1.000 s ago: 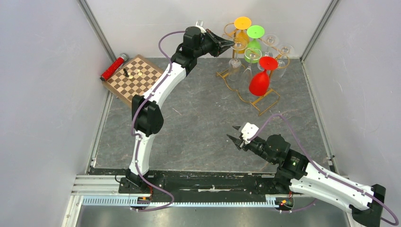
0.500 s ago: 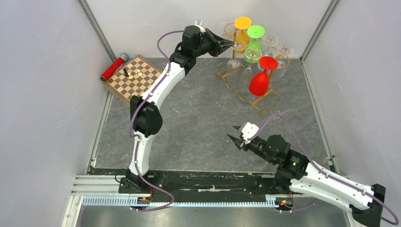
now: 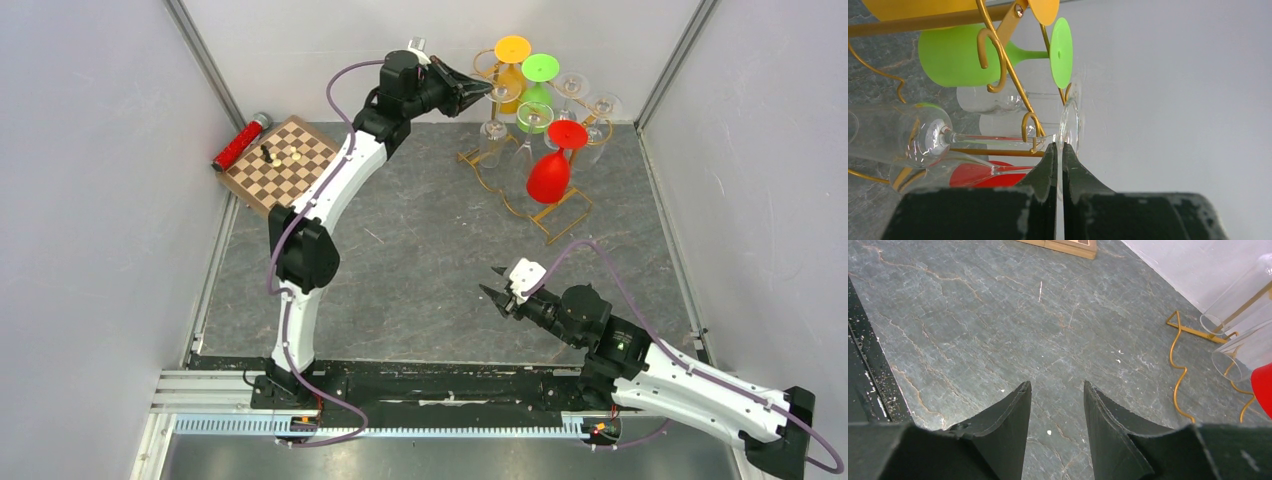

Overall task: Take the wine glass off the wine glass rack
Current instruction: Pick up the wine glass from the wine rack, then place the wine glass at the center of the board.

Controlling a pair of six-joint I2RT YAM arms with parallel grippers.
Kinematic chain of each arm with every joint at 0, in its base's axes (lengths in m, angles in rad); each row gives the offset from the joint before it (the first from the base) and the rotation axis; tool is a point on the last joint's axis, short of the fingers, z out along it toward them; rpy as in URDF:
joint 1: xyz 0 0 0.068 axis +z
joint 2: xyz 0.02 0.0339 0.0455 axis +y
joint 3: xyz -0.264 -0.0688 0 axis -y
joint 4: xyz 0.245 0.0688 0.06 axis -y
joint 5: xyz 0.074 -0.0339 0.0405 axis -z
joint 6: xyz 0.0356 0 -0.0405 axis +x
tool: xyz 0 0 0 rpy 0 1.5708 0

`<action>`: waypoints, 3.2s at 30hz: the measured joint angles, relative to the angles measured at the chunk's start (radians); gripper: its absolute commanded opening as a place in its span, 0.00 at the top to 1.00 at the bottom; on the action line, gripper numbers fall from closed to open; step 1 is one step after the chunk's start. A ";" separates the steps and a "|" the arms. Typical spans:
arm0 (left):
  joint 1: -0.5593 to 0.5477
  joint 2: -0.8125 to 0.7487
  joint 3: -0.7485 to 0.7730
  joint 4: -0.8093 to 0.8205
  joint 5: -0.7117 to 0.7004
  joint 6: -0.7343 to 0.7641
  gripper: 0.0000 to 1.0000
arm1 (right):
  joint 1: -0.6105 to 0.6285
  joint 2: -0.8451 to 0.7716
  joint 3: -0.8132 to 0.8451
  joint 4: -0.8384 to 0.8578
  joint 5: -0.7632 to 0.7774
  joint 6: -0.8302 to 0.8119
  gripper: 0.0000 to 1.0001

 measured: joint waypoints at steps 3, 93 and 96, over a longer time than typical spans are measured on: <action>0.003 -0.013 -0.021 -0.001 0.000 0.001 0.98 | 0.000 0.004 0.000 0.000 0.002 0.004 0.54; -0.753 -1.196 -1.225 -0.423 -0.299 1.101 0.98 | 0.003 0.173 0.358 -0.470 -0.040 1.015 0.24; -0.833 -1.181 -1.214 -0.428 -0.372 1.131 0.98 | 0.003 0.179 0.343 -0.448 -0.071 1.029 0.25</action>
